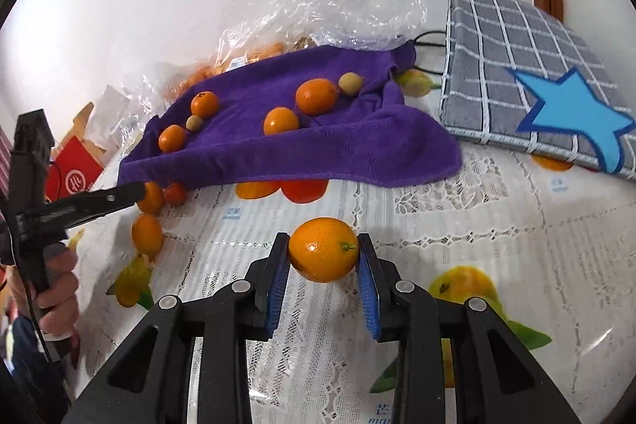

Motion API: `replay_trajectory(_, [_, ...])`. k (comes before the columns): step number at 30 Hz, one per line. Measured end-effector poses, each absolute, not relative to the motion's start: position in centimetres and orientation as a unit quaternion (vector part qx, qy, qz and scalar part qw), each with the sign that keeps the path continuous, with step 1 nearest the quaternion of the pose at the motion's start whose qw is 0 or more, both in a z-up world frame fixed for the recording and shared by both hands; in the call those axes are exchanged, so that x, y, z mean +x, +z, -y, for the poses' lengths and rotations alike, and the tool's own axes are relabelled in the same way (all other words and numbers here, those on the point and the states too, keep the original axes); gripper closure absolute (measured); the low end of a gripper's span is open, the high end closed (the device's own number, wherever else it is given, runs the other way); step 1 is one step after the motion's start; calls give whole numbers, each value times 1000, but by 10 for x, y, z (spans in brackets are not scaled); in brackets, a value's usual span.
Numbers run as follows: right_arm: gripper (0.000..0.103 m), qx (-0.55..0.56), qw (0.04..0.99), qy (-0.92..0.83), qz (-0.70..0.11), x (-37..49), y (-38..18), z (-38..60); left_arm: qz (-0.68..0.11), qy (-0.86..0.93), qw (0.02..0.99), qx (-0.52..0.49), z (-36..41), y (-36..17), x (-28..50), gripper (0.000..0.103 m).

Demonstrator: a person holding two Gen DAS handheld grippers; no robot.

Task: Organize fruits
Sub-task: 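Grasp another orange with the left tool while the right tool holds its orange, then carry both held oranges over the purple towel with both tools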

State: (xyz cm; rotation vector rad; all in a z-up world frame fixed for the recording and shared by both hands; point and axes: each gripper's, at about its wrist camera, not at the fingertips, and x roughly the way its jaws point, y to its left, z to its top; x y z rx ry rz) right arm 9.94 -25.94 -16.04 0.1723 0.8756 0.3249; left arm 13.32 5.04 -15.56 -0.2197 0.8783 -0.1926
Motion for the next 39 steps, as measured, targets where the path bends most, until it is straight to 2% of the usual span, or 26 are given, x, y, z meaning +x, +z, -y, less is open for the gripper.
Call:
replay_trajectory(2, [70, 84, 890, 159, -419, 100, -160, 258, -419, -99, 895, -115, -54, -158, 136, 58])
replay_trajectory(5, [70, 78, 891, 165, -415, 98, -159, 255, -404, -126, 893, -153, -63, -160, 134, 71])
replay_trajectory(26, [70, 59, 899, 144, -409, 97, -158, 255, -330, -92, 924, -173, -81, -139, 117, 71])
replay_trajectory(39, [70, 73, 906, 147, -389, 87, -135, 254, -331, -78, 920, -197, -90, -141, 120, 71])
